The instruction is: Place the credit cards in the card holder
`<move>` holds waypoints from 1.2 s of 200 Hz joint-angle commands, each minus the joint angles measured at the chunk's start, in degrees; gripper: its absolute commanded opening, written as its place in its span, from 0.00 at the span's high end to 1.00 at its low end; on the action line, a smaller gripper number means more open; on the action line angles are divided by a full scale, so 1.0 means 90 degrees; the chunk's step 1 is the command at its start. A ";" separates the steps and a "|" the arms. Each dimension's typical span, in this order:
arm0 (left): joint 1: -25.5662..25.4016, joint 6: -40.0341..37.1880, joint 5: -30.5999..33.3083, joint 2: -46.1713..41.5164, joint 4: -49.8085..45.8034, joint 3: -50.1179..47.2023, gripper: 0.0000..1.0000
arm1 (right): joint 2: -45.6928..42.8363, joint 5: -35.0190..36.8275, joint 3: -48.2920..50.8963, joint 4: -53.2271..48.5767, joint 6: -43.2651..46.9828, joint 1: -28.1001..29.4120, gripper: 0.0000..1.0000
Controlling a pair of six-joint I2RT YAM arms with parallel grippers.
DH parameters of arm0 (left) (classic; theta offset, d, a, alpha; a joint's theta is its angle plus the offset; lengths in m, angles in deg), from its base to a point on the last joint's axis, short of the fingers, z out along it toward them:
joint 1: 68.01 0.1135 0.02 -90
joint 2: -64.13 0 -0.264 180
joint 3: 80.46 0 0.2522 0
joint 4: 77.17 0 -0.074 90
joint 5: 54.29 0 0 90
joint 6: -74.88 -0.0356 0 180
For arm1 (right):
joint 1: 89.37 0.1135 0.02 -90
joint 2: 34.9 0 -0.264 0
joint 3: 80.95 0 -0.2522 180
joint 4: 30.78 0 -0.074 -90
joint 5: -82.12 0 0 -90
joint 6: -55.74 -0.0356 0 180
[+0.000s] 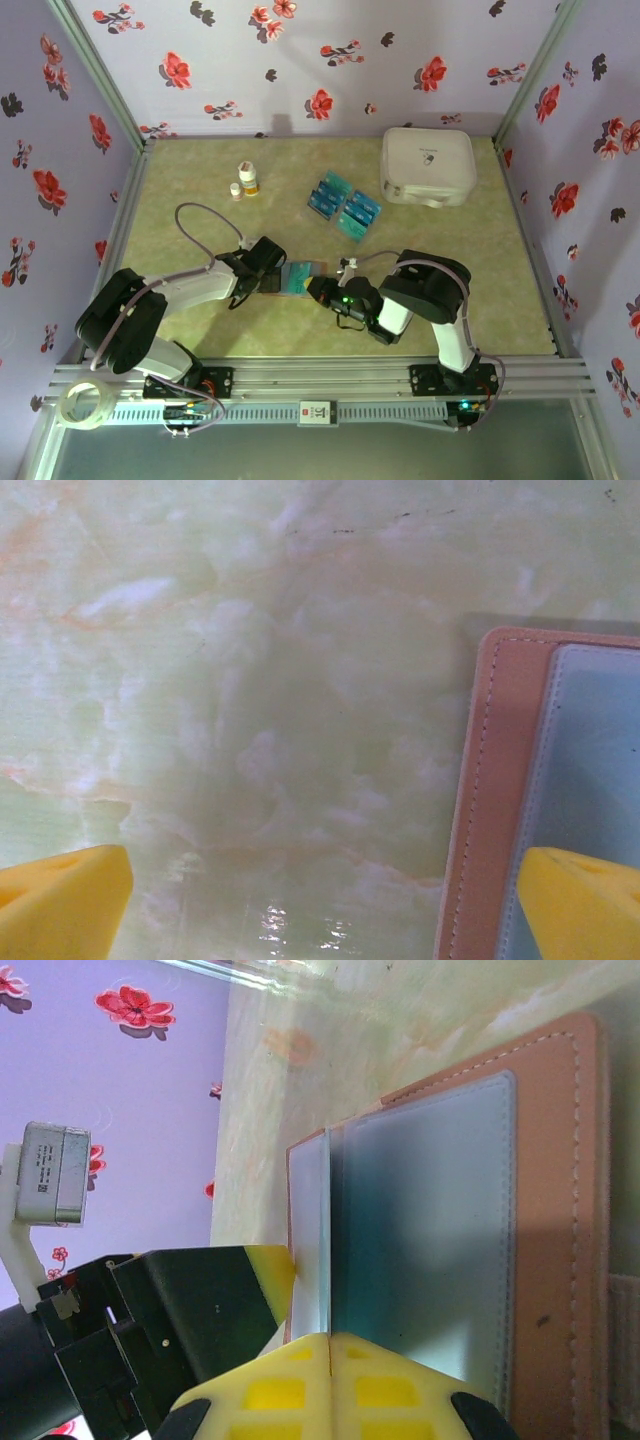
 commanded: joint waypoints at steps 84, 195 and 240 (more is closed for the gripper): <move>-0.0052 -0.0008 0.0088 0.0110 -0.0395 0.0005 0.00 | 0.0337 0.0303 0.0153 -0.0441 -0.0178 0.0125 1.00; -0.0052 -0.0007 0.0102 0.0105 -0.0402 0.0016 0.00 | 0.0530 0.0252 0.0172 -0.0497 -0.0304 0.0132 1.00; -0.0051 -0.0009 0.0096 0.0101 -0.0400 0.0001 0.00 | 0.0312 0.0330 0.0219 -0.0914 -0.0155 0.0136 1.00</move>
